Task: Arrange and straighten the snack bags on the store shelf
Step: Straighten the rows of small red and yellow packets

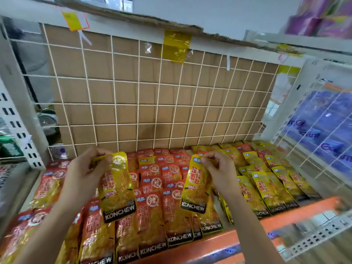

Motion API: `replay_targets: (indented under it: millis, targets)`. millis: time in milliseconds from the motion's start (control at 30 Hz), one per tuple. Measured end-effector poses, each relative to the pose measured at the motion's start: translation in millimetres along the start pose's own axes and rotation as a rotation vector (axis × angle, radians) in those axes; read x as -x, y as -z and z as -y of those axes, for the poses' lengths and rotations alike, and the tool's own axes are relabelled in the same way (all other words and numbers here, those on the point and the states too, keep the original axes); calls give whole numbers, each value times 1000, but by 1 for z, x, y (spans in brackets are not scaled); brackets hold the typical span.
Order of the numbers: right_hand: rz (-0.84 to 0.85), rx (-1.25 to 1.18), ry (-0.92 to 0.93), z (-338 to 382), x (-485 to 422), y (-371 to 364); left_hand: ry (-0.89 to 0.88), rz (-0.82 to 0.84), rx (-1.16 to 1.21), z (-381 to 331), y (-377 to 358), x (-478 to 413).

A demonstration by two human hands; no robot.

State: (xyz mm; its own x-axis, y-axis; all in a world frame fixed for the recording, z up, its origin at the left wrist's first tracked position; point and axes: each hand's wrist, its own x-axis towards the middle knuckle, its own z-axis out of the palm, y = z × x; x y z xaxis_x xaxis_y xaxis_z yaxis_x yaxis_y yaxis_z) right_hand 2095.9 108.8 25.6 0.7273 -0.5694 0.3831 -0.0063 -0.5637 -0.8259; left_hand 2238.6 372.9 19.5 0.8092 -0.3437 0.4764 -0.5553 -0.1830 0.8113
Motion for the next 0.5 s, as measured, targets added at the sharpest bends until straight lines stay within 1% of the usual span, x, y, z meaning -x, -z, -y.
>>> replay_targets:
  millis: [100, 200, 333, 400, 500]
  targets:
    - [-53, 28, -39, -9, 11, 26, -53, 60, -12, -11, -24, -4]
    - [-119, 47, -91, -18, 21, 49, -71, 114, 24, -19, -47, -6]
    - [-177, 109, -100, -30, 29, 75, -101, 173, 80, -30, -77, -4]
    - [-200, 101, -116, -34, 32, 89, -105, 199, 130, -36, -94, -5]
    - [-246, 90, -135, -42, 34, 109, -130, 239, 143, -48, -117, -4]
